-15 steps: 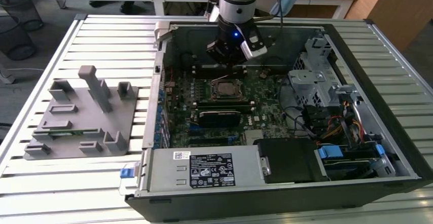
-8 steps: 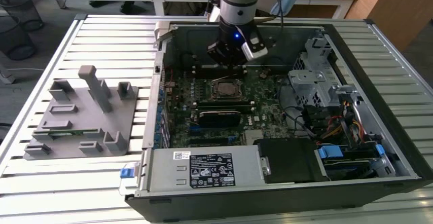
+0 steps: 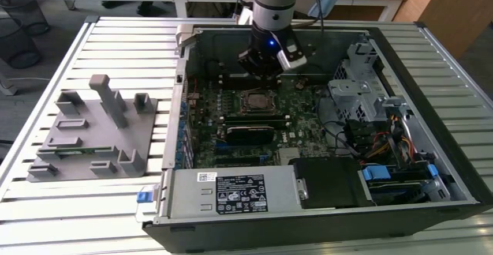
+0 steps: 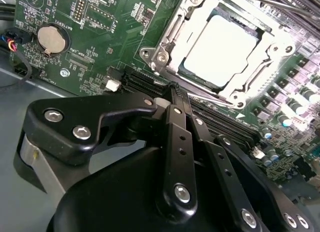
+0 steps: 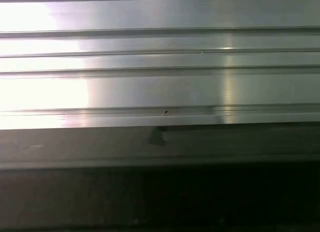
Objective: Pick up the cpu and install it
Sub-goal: 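Install the first cpu locking lever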
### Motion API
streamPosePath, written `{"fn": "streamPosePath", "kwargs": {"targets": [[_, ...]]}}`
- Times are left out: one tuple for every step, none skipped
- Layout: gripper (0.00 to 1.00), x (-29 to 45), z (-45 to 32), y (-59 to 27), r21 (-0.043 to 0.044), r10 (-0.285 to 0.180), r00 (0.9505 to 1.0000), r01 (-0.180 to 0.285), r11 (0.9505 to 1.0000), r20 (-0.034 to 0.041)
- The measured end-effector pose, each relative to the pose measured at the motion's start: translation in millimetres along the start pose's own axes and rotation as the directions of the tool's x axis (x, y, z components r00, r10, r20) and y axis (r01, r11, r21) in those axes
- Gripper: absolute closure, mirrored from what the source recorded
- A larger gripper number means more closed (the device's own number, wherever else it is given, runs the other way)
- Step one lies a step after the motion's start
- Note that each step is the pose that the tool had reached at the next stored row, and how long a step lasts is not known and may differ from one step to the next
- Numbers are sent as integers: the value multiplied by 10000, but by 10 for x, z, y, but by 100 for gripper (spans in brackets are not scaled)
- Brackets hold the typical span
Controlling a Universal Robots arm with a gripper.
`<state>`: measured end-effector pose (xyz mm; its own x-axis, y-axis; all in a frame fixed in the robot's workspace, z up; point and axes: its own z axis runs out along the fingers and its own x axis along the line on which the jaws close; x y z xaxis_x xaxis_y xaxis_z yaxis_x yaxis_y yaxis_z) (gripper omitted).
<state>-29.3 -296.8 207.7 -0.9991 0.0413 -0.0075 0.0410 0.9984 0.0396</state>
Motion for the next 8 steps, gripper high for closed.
{"fn": "streamPosePath", "kwargs": {"targets": [[89,-6,5,0,-1,1,10000,-1,10000,1],[89,-10,10,0,-1,1,10000,-1,10000,1],[89,-12,16,0,-1,1,10000,-1,10000,1],[89,-12,21,0,-1,2,10000,-2,10000,1],[89,-12,27,0,-1,2,10000,-2,10000,1],[89,-12,32,-1,-1,2,10000,-2,10000,1],[89,-12,37,-1,-1,1,10000,-1,10000,1],[89,-12,41,-1,-1,1,10000,-1,10000,1]]}}
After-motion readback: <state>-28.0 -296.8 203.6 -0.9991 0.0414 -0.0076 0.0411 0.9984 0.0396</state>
